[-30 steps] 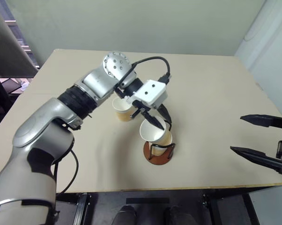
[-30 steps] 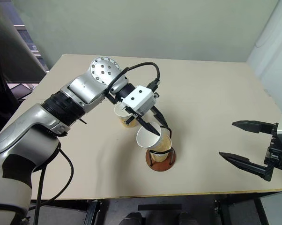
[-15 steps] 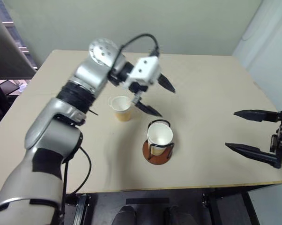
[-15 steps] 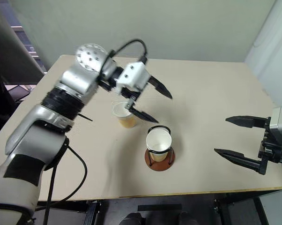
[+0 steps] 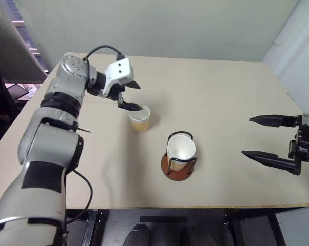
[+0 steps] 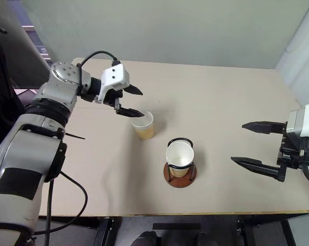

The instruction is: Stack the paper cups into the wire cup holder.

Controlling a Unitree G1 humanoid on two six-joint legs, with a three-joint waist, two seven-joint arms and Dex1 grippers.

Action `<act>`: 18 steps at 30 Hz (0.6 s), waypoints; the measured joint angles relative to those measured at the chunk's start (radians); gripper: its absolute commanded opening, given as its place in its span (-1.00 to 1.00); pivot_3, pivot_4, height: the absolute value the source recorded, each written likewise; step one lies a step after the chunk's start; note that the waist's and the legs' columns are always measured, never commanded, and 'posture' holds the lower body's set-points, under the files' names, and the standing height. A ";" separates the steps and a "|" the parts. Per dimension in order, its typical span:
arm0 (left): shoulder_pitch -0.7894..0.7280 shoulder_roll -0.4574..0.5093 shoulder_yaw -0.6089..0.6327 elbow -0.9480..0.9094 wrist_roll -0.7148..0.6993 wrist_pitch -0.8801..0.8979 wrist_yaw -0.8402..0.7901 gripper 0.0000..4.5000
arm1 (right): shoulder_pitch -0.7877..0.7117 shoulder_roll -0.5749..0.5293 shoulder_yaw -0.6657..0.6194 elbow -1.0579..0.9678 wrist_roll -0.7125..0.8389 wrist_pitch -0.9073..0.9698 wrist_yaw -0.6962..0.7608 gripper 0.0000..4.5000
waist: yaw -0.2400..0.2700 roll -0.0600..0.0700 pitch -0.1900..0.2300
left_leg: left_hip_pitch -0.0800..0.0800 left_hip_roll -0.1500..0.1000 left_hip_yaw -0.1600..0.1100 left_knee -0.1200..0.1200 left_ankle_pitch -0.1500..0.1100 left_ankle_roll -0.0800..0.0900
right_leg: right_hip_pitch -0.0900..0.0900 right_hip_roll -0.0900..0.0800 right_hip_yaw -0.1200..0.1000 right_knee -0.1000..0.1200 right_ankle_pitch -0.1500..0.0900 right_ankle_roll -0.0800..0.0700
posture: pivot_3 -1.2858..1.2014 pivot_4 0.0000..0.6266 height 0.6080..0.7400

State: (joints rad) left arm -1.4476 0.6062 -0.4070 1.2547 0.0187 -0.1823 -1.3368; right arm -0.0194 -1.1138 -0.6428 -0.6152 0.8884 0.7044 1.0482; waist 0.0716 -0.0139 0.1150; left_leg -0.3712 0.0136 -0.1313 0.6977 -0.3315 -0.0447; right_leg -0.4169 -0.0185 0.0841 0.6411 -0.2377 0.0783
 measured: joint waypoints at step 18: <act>0.026 -0.087 0.033 0.076 0.215 0.010 0.141 0.92 | 0.096 0.005 -0.133 -0.112 0.052 0.095 -0.053 1.00 | -0.003 0.000 0.000 | -0.001 -0.007 0.004 0.002 0.001 0.004 | 0.000 -0.002 0.000 -0.003 0.002 0.006 | 0.03 -0.52 1.00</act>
State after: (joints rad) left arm -1.4220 0.5191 -0.3738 1.3310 0.2334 -0.1724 -1.1955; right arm 0.0766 -1.1084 -0.7758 -0.7271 0.9400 0.7989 0.9952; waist 0.0685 -0.0143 0.1152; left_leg -0.3724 0.0067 -0.1275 0.6993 -0.3309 -0.0402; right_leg -0.4172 -0.0208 0.0845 0.6381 -0.2362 0.0840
